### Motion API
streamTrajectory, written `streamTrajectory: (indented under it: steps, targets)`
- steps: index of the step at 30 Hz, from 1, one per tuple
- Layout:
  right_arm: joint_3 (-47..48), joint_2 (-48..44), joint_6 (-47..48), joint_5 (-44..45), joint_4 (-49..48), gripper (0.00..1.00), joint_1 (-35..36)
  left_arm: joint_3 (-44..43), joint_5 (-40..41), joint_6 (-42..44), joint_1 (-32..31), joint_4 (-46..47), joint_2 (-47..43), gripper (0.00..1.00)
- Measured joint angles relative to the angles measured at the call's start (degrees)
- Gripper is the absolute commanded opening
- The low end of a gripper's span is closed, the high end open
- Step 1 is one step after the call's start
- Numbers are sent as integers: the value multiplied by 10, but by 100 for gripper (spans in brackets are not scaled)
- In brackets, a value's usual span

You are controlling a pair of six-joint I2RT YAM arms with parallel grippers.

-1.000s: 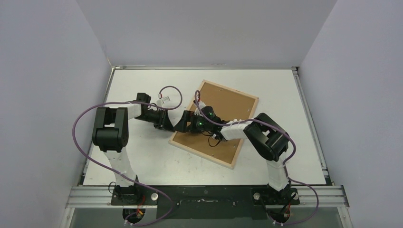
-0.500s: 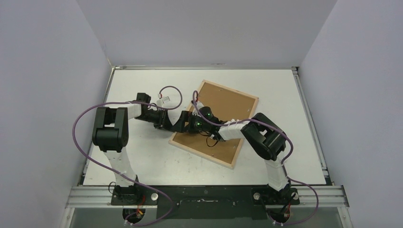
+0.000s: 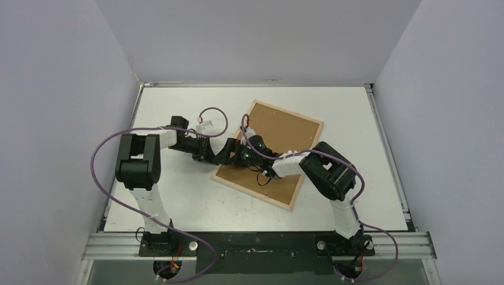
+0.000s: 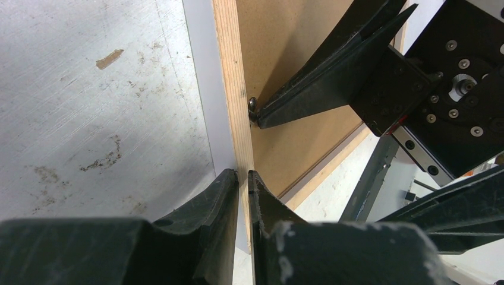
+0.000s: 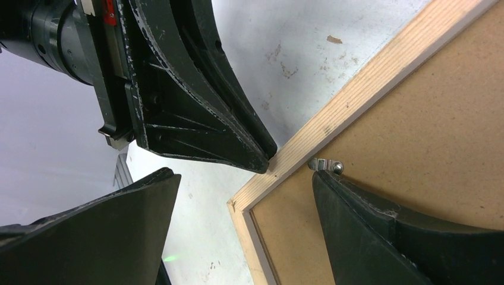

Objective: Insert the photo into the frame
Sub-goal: Install the photo frame at the center of the board.

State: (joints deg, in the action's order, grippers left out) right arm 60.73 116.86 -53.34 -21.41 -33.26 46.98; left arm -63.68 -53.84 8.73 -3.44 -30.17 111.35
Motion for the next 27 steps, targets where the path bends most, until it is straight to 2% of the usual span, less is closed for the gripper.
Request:
streamTrajectory:
  steps: [9, 21, 27]
  targets:
    - [-36, -2, -37, 75, -59, 86, 23, 0, 0, -4, 0, 0, 0, 11]
    - [-35, -2, -53, 123, -56, 86, 38, 0, 0, -5, -2, 1, 0, 11]
    - [-18, -4, -59, 139, -22, 85, 39, 0, 0, -5, -2, 1, 0, 11]
